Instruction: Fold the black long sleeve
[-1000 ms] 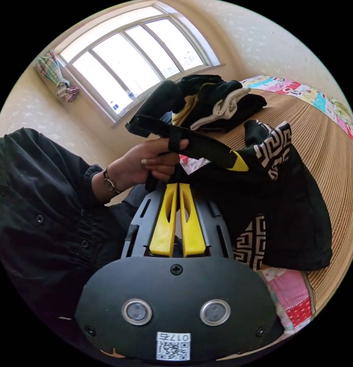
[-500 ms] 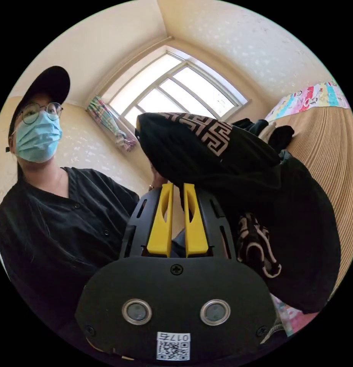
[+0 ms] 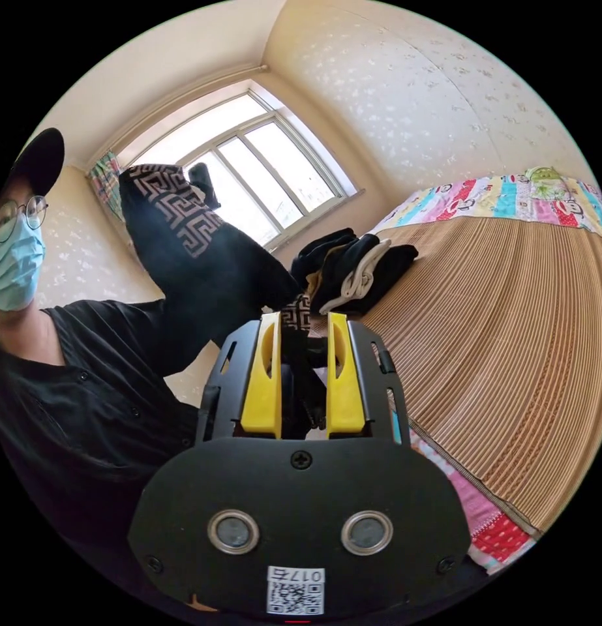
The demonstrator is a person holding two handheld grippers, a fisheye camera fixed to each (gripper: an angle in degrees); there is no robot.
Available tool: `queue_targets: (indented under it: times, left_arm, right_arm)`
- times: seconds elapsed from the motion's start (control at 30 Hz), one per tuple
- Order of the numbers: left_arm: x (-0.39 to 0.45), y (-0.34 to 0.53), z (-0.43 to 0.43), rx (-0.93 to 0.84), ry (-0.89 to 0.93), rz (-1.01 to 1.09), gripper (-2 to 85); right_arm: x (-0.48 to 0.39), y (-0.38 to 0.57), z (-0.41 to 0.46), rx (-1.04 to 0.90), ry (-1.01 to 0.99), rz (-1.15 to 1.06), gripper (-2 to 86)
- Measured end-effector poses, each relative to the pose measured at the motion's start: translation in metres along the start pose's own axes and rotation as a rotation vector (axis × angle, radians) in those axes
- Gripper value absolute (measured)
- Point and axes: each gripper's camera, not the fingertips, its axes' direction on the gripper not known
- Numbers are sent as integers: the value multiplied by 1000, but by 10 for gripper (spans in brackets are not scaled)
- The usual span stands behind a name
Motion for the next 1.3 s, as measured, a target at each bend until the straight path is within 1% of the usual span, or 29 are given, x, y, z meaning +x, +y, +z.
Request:
queue_targets:
  times: [0.1,0.2,0.23,0.27,0.3,0.33,0.37,0.43,0.5,0.57,0.6,0.67,0.7,0.77,0.8,0.87,0.9,0.93,0.97,1.0,1.03,1.07,1.1,1.13,1.17,1.2,1.23,1.27,1.3]
  left_arm:
    - [23,-16,20,-90,-37,54,-9]
    - [34,-20,30,-122,-113,36,-9]
    - [35,-18,30,-116,-119,22,-9]
    - [35,-17,30,-114,-122,14,-9]
    - [35,-14,29,-108,-131,-4,-9]
    - [33,-11,26,-103,-136,-25,-9]
    - [32,-9,25,-100,-137,-38,-9]
    - [25,-4,22,-97,-136,-91,-9]
    - [21,-1,21,-104,-143,-126,-9]
    - [20,1,17,-102,-152,-155,-9]
    - [22,1,14,-96,-158,-166,-9]
    - [28,1,9,-87,-175,-171,-9]
    - [34,0,6,-81,-205,-170,-9]
    - [46,-1,1,-76,-271,-155,-9]
    - [58,0,-1,-74,-337,-141,-9]
    - [80,4,-3,-62,-473,-115,-9]
    - [93,9,-2,-39,-578,-103,-10]
    - [102,14,0,2,-677,-106,-10]
    - [106,15,1,26,-719,-106,-10]
    - [113,16,4,82,-794,-96,-10]
    - [117,15,4,139,-873,-102,-10]
    - [117,13,4,163,-918,-112,-10]
    - [112,7,0,197,-1017,-134,-10]
    - [104,-2,-5,207,-1118,-141,-10]
    - [97,-7,-9,206,-1172,-147,-10]
    - [78,-18,-15,174,-1265,-157,-9]
    - [48,-31,-24,115,-1311,-187,-9]
    - [30,-37,-29,91,-1323,-217,-9]
    - [-11,-46,-43,55,-1326,-298,-9]
  right_arm:
    - [15,-2,-2,16,-25,37,139]
    - [38,-2,5,-10,-199,66,160]
    - [48,-1,17,-74,-366,76,167]
    - [57,3,33,-147,-593,72,169]
    - [60,7,42,-180,-719,72,170]
    - [63,16,60,-222,-923,81,167]
    - [65,25,76,-238,-1035,105,161]
    - [67,36,94,-255,-1060,162,145]
    - [62,42,103,-267,-1103,159,113]
    - [56,40,92,-199,-1185,109,54]
    - [55,38,86,-175,-1171,104,39]
    - [54,29,49,-81,-1012,83,23]
    - [53,26,37,-55,-965,74,20]
    - [41,16,-18,81,-791,44,13]
    - [36,15,-33,123,-747,34,12]
    - [-4,13,-99,307,-531,-37,9]
    - [-19,13,-114,348,-463,-63,9]
    - [-54,11,-140,415,-317,-122,8]
    - [-91,8,-159,480,-158,-170,7]
    - [-110,5,-166,507,-78,-193,6]
    - [-147,-5,-175,543,76,-236,6]
    - [-181,-18,-178,564,209,-277,5]
    - [-195,-25,-178,574,270,-287,5]
    - [-219,-43,-177,588,398,-290,5]
    - [-236,-62,-173,598,530,-282,5]
    - [-242,-74,-171,603,598,-274,5]
    - [-248,-98,-163,596,718,-262,6]
    - [-246,-128,-153,554,810,-255,7]
    - [-241,-144,-147,523,854,-241,7]
